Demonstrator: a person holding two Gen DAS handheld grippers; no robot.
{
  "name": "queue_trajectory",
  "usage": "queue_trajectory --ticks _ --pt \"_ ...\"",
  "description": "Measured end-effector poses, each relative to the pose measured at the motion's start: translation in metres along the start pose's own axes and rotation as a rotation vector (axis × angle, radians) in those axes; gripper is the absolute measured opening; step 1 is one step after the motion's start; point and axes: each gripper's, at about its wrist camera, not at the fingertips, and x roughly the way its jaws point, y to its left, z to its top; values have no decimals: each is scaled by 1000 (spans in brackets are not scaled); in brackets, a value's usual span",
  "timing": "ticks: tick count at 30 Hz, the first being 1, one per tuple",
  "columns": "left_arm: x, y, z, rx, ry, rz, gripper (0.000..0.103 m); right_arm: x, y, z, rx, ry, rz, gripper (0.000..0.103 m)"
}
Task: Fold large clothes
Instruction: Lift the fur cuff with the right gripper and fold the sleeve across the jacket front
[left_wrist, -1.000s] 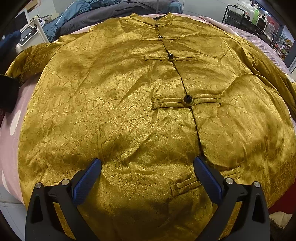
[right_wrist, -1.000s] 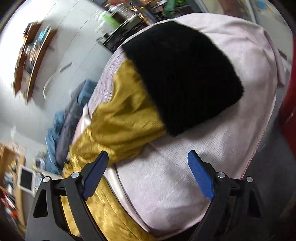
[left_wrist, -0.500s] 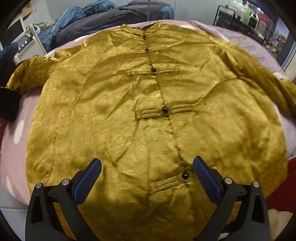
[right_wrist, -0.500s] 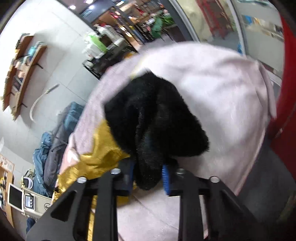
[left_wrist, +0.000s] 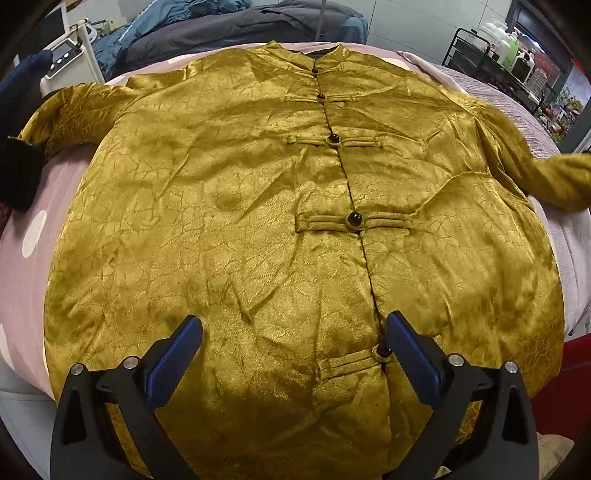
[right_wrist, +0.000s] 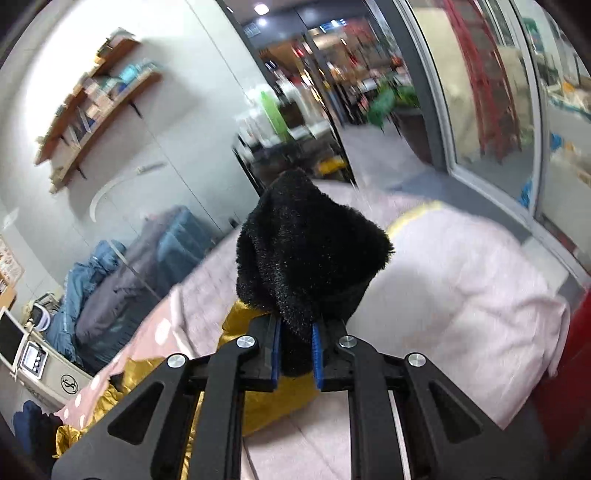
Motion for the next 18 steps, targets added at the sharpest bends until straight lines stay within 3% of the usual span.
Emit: queue_trajectory --ticks 3,9,14,18 --pt "3 5 -4 -1 15 7 97 22 -12 -14 52 52 -55 13" --pt "4 17 -6 -30 8 3 97 7 20 -9 -10 16 12 13" --pt "-3 23 -5 -65 -22 -19 97 8 117 -6 -141 27 197 13" --pt "-11 28 -7 -75 -40 -12 97 18 231 -35 -271 94 366 13"
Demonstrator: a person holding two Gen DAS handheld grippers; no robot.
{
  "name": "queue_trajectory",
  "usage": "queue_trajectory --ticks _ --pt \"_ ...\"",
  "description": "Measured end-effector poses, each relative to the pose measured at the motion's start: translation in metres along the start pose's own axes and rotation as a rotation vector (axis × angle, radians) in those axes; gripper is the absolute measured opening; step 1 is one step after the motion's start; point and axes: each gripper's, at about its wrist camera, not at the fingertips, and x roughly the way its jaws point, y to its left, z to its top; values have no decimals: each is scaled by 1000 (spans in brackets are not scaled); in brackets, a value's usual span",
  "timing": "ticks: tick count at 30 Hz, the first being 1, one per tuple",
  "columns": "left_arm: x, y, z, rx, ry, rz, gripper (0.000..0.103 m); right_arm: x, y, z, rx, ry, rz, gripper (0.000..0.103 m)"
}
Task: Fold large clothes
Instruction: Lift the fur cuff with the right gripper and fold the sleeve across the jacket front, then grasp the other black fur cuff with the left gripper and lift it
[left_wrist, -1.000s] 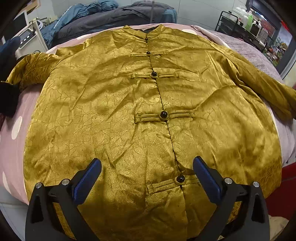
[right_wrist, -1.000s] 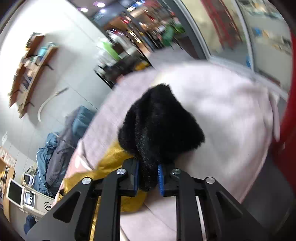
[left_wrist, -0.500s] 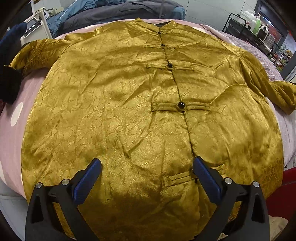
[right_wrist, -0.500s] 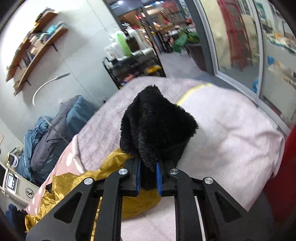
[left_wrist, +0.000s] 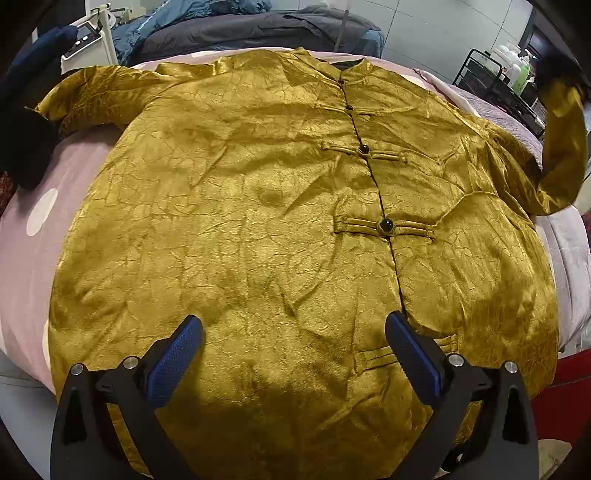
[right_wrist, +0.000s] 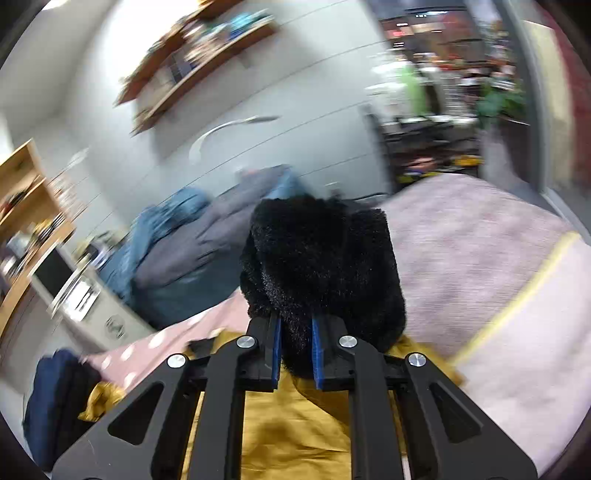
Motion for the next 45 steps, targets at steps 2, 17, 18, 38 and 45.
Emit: queue_trajectory --ticks 2,17,18,38,45 --pt "-5 7 -2 -15 -9 10 97 24 57 -11 -77 36 65 13" --pt "-25 76 -9 -187 -44 66 97 151 252 -214 -348 551 185 78" --pt "-25 78 -9 -188 -45 67 97 149 249 -221 -333 562 216 79" --pt "-20 75 201 -98 -189 -137 97 54 67 -186 -262 367 -10 84" --pt "58 25 251 73 69 -113 54 35 48 -192 -265 369 -22 84"
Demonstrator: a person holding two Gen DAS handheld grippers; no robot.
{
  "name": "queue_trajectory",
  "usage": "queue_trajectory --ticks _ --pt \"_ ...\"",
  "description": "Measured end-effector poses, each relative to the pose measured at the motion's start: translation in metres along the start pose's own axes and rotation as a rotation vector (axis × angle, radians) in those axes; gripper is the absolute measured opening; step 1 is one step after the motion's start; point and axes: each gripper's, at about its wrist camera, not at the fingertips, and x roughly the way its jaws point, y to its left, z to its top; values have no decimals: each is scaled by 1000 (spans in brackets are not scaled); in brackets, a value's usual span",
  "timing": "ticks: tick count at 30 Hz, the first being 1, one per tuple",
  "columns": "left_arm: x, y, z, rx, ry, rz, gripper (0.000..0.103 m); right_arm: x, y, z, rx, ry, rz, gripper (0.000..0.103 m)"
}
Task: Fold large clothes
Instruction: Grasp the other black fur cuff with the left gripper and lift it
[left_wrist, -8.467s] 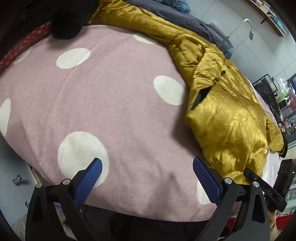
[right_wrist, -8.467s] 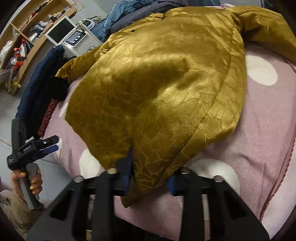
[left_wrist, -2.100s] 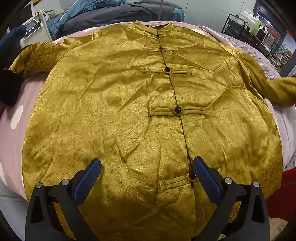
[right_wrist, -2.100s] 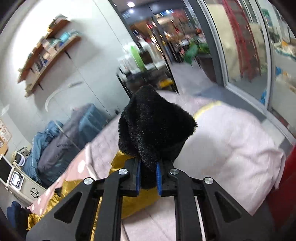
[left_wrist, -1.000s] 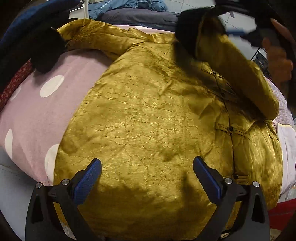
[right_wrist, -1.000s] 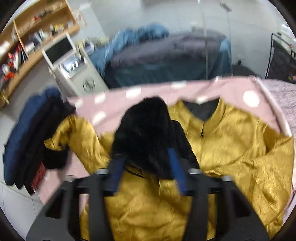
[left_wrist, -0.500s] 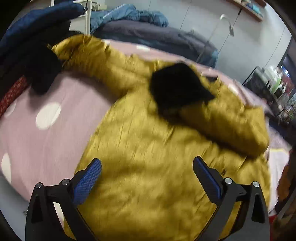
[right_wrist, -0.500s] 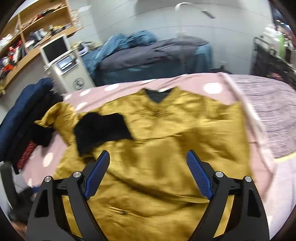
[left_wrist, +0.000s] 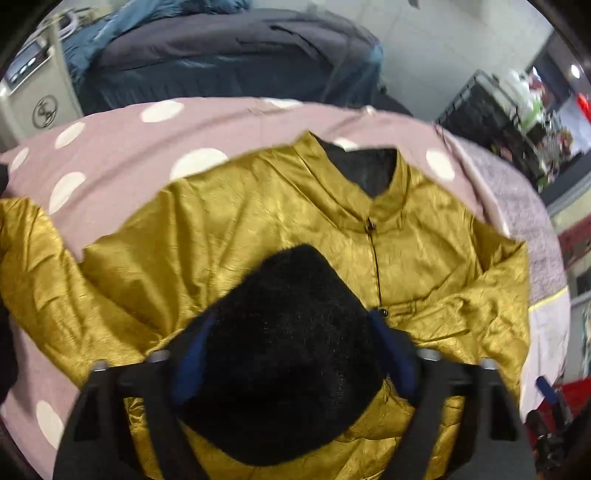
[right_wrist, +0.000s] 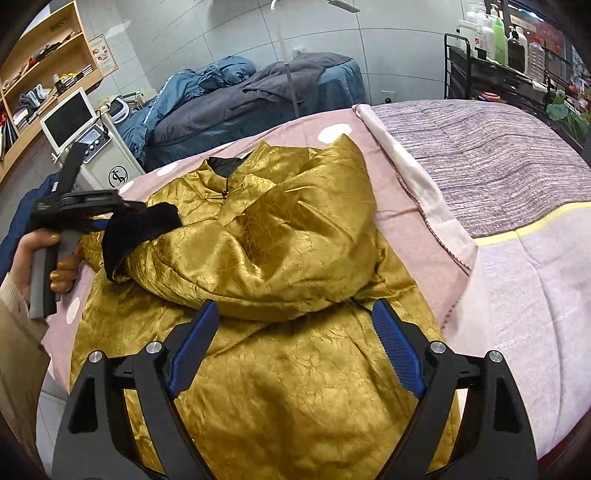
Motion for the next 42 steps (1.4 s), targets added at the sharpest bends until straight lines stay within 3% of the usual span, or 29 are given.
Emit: queue_trajectory --ticks 1,4,8,10,12,15,20,23,28,32,34,37,40,42 --pt "0 -5 -6 24 -6 8 36 -2 -4 -2 0 0 -4 84" --pt "-25 -9 -34 57 -75 -63 20 -4 -15 -6 18 -10 -14 84" --pt "-80 -5 -98 98 -200 -139 19 -1 -26 -9 57 -1 3 84" --pt "-94 4 -138 76 -219 -163 19 5 -30 -11 70 21 10 84" --pt "-95 8 -174 61 -200 -168 19 11 -33 -14 84 41 14 84" --pt "-87 0 -233 128 -181 -114 21 20 -35 -19 107 72 29 84" --pt "-69 -15 -288 126 -119 -170 35 22 -35 -24 104 84 32 84" --pt "-60 -24 -305 150 -105 -156 43 20 -38 -28 105 83 28 84" --pt "-67 -34 -318 226 -120 -169 77 18 -50 -36 141 100 23 84" --pt "-104 -24 -311 237 -208 -211 83 15 -56 -39 157 96 20 84" --pt "-123 -6 -304 160 -286 -222 93 14 -59 -37 159 95 18 84" --pt "-128 30 -287 -47 -334 -220 96 15 -61 -38 173 94 17 84" --pt "-102 54 -271 -208 -275 -183 95 15 -58 -38 173 91 18 84" --pt "-86 58 -265 -266 -231 -217 92 15 -55 -35 148 83 10 84"
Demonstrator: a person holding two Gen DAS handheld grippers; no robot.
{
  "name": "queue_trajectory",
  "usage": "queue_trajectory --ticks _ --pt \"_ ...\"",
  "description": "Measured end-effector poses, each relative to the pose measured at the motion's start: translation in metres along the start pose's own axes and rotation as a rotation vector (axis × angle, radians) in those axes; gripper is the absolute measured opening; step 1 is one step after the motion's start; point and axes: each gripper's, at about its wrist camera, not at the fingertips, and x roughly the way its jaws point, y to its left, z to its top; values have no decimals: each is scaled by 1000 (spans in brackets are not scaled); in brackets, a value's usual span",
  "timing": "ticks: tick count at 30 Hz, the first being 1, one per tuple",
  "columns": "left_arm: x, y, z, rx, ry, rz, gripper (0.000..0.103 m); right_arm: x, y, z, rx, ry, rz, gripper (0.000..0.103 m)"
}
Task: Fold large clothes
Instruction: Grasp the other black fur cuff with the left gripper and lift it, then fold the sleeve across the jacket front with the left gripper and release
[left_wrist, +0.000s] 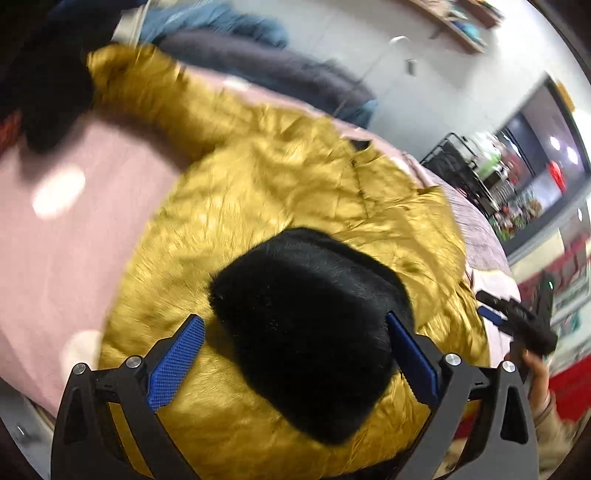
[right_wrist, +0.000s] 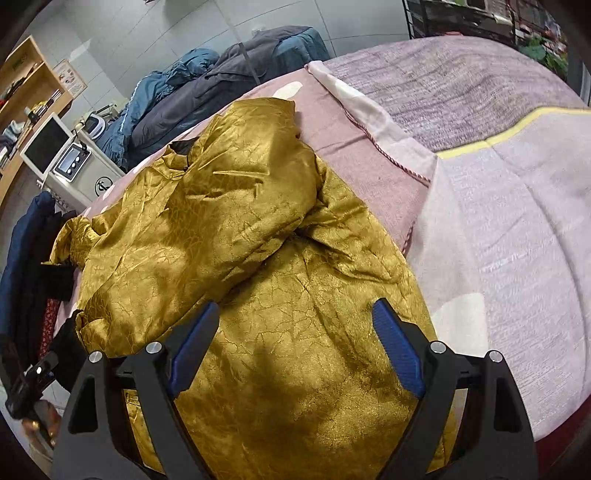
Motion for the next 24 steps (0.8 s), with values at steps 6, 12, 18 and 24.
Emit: queue_trajectory --ticks 6,12,18,24 --pt "29 -24 10 23 32 -42 74 -1 6 14 -162 -48 -164 84" --pt "38 -45 59 99 -25 22 25 7 -18 31 -64 -2 -142 84" --pt "1 -112 152 340 -284 40 10 5 -14 43 -53 -16 -118 84" --pt "3 -130 202 407 -350 75 9 10 -15 42 -38 -14 -117 84"
